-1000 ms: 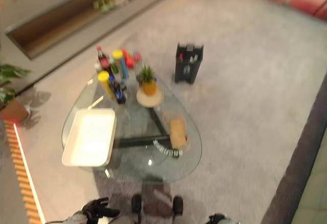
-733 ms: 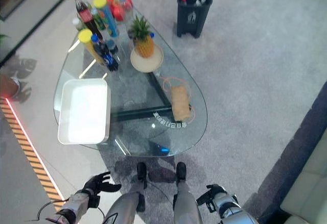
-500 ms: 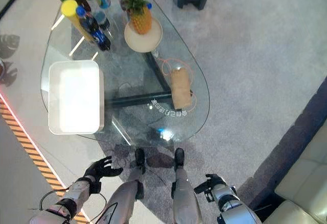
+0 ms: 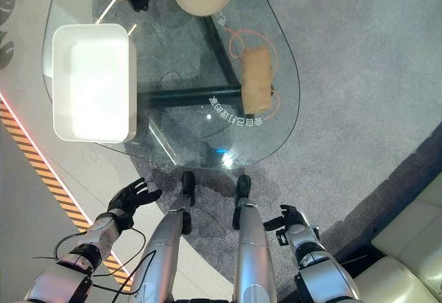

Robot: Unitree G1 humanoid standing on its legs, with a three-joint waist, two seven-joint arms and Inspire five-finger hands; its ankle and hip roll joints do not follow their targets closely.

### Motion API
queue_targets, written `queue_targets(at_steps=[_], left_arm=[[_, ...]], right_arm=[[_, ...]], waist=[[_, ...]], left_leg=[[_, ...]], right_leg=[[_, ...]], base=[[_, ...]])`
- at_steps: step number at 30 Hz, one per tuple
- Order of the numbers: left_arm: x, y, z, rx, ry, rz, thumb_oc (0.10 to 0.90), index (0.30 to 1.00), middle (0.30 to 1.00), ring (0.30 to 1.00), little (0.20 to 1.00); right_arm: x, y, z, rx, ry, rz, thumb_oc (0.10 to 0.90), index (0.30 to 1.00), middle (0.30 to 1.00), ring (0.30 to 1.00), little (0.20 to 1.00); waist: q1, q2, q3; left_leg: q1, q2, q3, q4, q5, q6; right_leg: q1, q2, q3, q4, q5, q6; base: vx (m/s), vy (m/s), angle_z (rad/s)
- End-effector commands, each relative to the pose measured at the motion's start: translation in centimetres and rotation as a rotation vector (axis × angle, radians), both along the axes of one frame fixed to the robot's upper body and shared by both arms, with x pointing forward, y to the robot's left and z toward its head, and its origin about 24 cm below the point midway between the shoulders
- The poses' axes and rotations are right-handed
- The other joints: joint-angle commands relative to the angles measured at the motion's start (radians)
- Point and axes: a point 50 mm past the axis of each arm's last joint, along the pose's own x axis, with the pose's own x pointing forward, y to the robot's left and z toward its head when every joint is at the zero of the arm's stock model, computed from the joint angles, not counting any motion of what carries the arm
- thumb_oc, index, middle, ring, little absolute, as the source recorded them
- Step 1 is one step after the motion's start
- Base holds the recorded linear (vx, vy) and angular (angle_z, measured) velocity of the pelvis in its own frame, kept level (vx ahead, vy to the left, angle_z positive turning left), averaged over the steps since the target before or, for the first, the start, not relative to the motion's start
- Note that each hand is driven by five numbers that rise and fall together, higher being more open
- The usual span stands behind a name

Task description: Wipe the table with a cloth and put it in the basket.

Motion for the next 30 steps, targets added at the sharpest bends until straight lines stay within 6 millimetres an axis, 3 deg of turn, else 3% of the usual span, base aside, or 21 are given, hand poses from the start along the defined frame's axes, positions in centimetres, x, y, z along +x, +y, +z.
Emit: queue_targets(at_steps=[1,14,22,27,30], left_arm=[[-1.5,1.4,-0.6,-0.039,-0.022,0.102,0.8,0.9,0.9,0.9,0.9],[-1.2,2.9,0.3,-0.087,-0.107,0.252,0.8,0.9,0.9,0.9,0.9],[-1.2,3.3,0.5,-0.1,-0.121,0.274,0.8,0.9,0.9,0.9,0.9],[-1.2,3.8,0.8,-0.144,-0.152,0.342,0.8,0.9,0.9,0.9,0.9],[-1.0,4.3,1.2,-0.156,-0.167,0.381,0.8,0.9,0.9,0.9,0.9]], right_arm=[[-1.4,-2.7,0.2,-0.115,-0.045,-0.081,0.8,0.9,0.9,0.9,0.9],[1.2,-4.4,4.6,-0.288,-0.411,-0.241,0.8,0.9,0.9,0.9,0.9],[2.7,-5.1,7.7,-0.304,-0.616,-0.332,0.8,0.9,0.9,0.9,0.9],[4.6,-5.3,11.5,-0.239,-0.834,-0.386,0.8,0.9,0.9,0.9,0.9],[6.4,-4.7,15.3,-0.193,-1.0,-0.385,0.8,0.9,0.9,0.9,0.9]], waist=[[-0.003,0.002,-0.034],[-0.008,0.003,-0.027],[0.0,-0.005,-0.018],[0.005,-0.01,-0.009],[0.009,-0.014,-0.009]], left_leg=[[-0.082,-0.033,-0.019,0.156,-0.085,0.014],[-0.123,-0.031,-0.016,0.18,-0.098,0.019],[-0.116,-0.035,-0.02,0.167,-0.097,0.019],[-0.106,-0.038,-0.021,0.161,-0.099,0.021],[-0.105,-0.039,-0.021,0.153,-0.097,0.019]], right_leg=[[-0.034,0.031,-0.025,-0.002,0.025,-0.008],[-0.073,0.033,-0.022,0.017,0.024,-0.014],[-0.066,0.034,-0.032,0.003,0.03,-0.015],[-0.057,0.034,-0.035,-0.006,0.033,-0.015],[-0.056,0.034,-0.038,-0.017,0.038,-0.015]], base=[[-0.04,-0.014,0.05],[-0.03,0.001,-0.02],[-0.01,-0.006,0.02],[0.0,-0.009,0.08],[0.0,0.0,0.0]])
